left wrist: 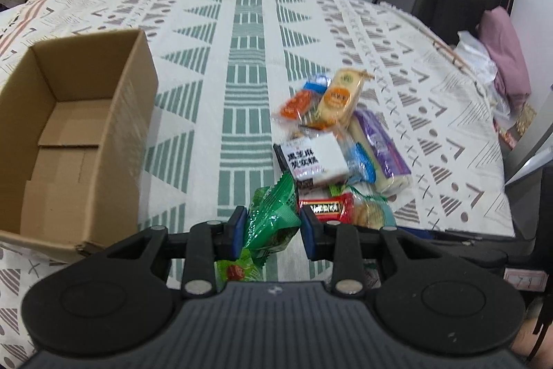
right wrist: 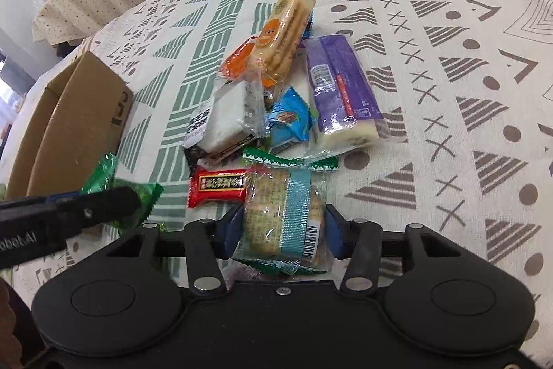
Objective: Organize snacks
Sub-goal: 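Carry both snacks over the cardboard box and open both grippers to drop them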
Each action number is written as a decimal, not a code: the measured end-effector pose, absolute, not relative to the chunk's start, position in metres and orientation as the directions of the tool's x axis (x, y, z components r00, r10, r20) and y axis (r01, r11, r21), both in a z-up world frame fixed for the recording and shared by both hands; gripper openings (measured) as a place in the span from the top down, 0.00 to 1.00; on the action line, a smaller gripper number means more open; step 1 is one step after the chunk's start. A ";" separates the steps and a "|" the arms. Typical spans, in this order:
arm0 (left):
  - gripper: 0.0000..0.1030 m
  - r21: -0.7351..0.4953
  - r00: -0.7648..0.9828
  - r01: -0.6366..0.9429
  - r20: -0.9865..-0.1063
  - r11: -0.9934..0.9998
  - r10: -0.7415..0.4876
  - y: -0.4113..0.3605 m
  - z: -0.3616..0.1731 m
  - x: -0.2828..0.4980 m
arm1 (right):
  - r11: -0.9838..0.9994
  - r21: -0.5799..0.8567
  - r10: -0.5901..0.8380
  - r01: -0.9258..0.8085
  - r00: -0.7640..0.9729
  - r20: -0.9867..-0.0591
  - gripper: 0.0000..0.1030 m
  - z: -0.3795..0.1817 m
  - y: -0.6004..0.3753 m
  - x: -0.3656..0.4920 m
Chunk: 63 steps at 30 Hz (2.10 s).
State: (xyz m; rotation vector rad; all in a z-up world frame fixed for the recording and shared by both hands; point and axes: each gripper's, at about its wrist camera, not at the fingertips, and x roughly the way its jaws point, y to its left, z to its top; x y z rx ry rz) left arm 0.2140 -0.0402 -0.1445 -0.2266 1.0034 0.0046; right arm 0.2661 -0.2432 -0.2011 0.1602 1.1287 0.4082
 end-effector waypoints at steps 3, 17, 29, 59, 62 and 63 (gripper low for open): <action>0.69 -0.205 0.566 -0.111 -0.817 0.973 -0.107 -0.034 -0.134 0.210 | 0.919 0.325 0.390 -0.224 0.380 -0.839 0.54 -0.191 -0.245 0.260; 0.69 -0.259 0.677 -0.165 -0.732 0.951 -0.082 0.007 -0.091 0.197 | 0.911 0.314 0.409 -0.267 0.488 -0.771 0.54 -0.120 -0.210 0.243; 0.69 -0.348 0.729 -0.216 -0.679 0.912 -0.087 0.052 -0.070 0.184 | 0.904 0.298 0.424 -0.307 0.545 -0.724 0.54 -0.082 -0.165 0.236; 0.68 -0.400 0.714 -0.411 -0.700 0.819 0.016 0.176 -0.087 0.215 | 0.845 0.350 0.526 -0.404 0.508 -0.682 0.54 -0.078 -0.041 0.273; 0.64 -0.377 0.701 -0.427 -0.712 0.822 0.038 0.179 -0.091 0.216 | 0.845 0.341 0.522 -0.413 0.491 -0.697 0.54 -0.085 -0.029 0.277; 0.63 -0.370 0.693 -0.436 -0.719 0.821 0.044 0.180 -0.093 0.216 | 0.844 0.340 0.521 -0.415 0.487 -0.701 0.54 -0.087 -0.026 0.278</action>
